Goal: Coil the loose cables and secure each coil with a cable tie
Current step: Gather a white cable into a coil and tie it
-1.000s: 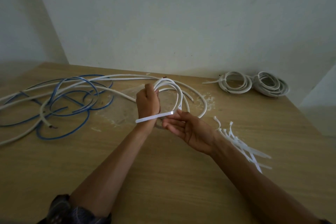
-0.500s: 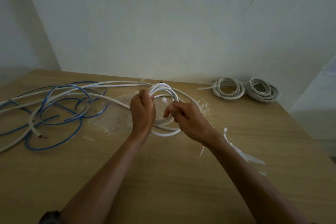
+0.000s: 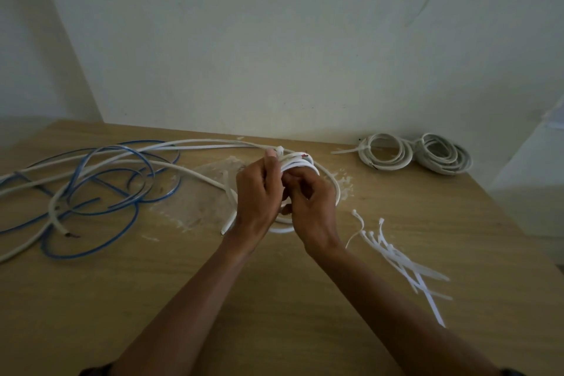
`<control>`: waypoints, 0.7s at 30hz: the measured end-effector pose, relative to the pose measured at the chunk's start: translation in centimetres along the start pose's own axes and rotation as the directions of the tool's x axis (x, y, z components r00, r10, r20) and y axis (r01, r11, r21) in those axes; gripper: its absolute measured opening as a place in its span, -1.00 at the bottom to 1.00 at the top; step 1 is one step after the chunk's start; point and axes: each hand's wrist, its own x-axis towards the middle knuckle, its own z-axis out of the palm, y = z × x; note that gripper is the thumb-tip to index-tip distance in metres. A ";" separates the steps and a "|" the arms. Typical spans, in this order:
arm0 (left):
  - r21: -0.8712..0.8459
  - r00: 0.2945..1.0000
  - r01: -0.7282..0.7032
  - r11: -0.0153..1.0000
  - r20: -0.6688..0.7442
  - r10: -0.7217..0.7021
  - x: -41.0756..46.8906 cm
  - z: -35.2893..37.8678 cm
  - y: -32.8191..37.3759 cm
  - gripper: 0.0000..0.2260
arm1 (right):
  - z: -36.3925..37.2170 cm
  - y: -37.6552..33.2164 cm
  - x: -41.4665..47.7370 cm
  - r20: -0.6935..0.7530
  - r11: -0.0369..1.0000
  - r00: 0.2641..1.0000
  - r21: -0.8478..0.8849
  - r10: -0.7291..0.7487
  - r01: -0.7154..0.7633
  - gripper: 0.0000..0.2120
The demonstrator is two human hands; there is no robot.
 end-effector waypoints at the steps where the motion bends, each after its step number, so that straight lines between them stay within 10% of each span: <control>1: -0.025 1.000 0.010 1.000 0.000 -0.010 -0.1 0.0 0.3 -0.58 | 0.0 -0.2 0.0 -0.018 0.999 1.000 0.034 0.003 -0.002 -0.85; 10: -0.267 0.964 0.258 0.928 0.139 -0.228 0.1 -0.3 1.8 -0.71 | -1.0 -1.1 -0.1 -0.006 0.992 0.998 0.103 0.070 -0.069 -0.87; 16: -0.229 0.982 0.188 0.955 0.051 -0.181 0.8 -1.1 0.1 -0.79 | -4.2 -2.8 1.1 0.395 0.954 0.877 0.006 0.273 -0.300 -0.79; 21: -0.215 0.983 0.181 0.960 0.034 -0.178 1.5 -1.6 0.0 -0.77 | -5.6 -4.2 2.6 0.606 0.918 0.783 0.216 0.141 -0.333 -0.65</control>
